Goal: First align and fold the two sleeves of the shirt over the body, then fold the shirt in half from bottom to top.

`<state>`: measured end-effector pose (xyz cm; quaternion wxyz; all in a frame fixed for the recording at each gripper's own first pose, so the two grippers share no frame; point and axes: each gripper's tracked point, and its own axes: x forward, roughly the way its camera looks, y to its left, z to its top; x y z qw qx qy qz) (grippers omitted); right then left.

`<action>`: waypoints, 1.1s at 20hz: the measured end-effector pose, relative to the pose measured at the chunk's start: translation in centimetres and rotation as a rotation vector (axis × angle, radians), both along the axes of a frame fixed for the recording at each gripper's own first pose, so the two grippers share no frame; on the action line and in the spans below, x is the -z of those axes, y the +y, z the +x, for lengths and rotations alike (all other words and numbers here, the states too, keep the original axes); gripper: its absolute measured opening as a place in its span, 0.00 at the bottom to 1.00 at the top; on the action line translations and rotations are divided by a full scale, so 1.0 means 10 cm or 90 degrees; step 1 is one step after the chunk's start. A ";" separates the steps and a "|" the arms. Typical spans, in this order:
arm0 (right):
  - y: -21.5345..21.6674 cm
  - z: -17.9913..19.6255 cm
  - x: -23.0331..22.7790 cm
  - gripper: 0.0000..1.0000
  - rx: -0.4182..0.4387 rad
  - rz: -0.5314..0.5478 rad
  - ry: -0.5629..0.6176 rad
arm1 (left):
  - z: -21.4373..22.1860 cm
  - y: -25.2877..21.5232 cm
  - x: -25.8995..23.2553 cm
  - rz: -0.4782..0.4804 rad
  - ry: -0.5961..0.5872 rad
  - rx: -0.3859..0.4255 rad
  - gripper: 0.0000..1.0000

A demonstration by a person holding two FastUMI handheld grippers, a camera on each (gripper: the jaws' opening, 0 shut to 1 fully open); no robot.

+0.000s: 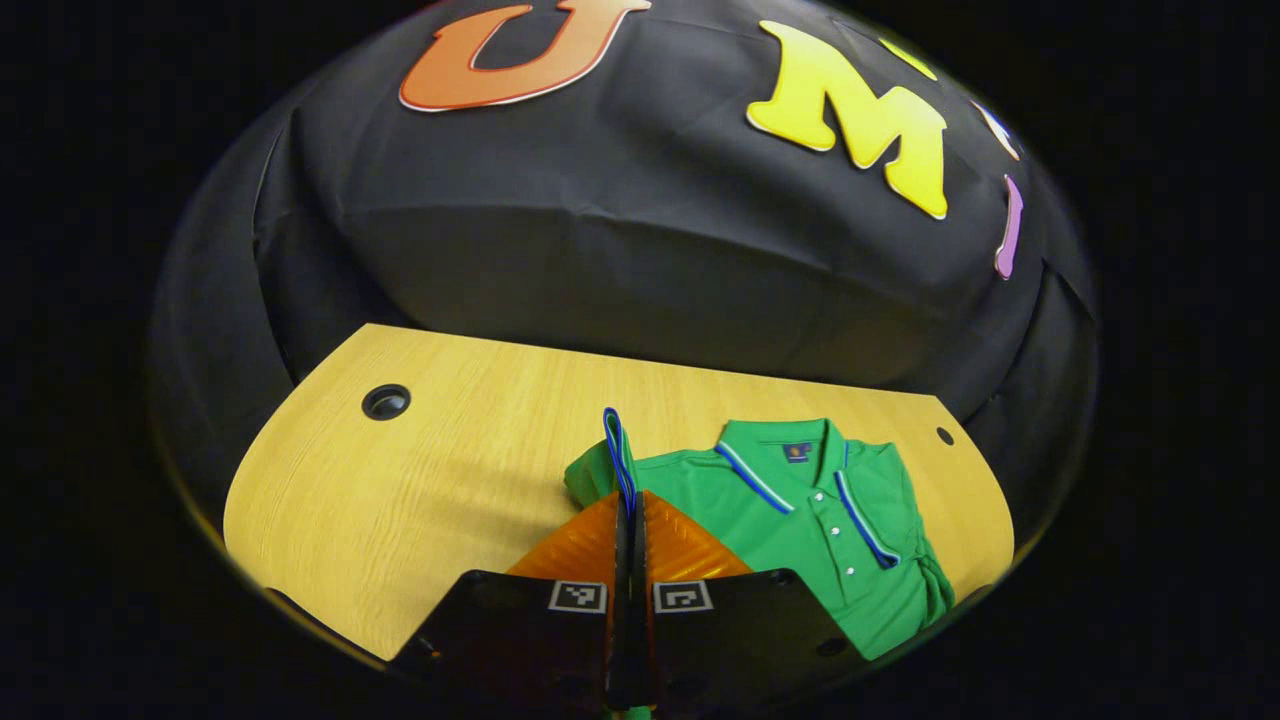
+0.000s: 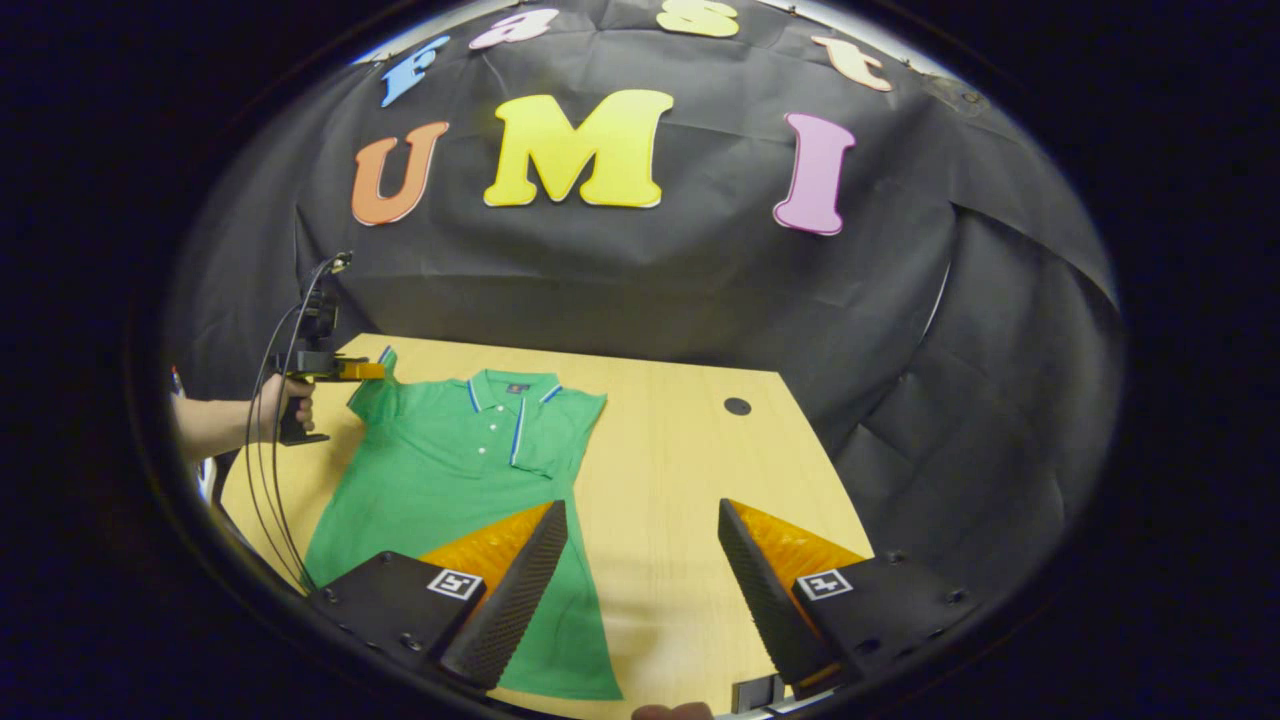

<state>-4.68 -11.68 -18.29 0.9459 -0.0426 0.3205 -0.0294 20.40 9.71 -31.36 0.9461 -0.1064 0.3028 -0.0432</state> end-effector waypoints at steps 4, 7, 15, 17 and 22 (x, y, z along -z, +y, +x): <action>-0.16 -0.12 -0.06 0.98 0.030 0.009 -0.016 | 0.00 -0.54 -0.09 -0.013 0.009 0.027 0.03; -0.29 -0.24 -0.10 0.99 0.053 0.013 -0.023 | 0.03 -0.93 -0.02 -0.015 0.023 0.041 0.03; -0.47 -0.37 -0.22 0.96 0.073 0.009 -0.048 | -0.07 -1.42 -0.08 -0.022 0.021 0.047 0.76; -0.44 -0.33 -0.24 0.98 0.068 0.011 -0.055 | -0.15 -1.36 -0.25 -0.013 0.007 0.031 0.96; -0.24 -0.17 -0.33 0.98 0.027 0.025 -0.079 | -0.47 -1.23 -0.68 0.025 -0.049 0.027 0.98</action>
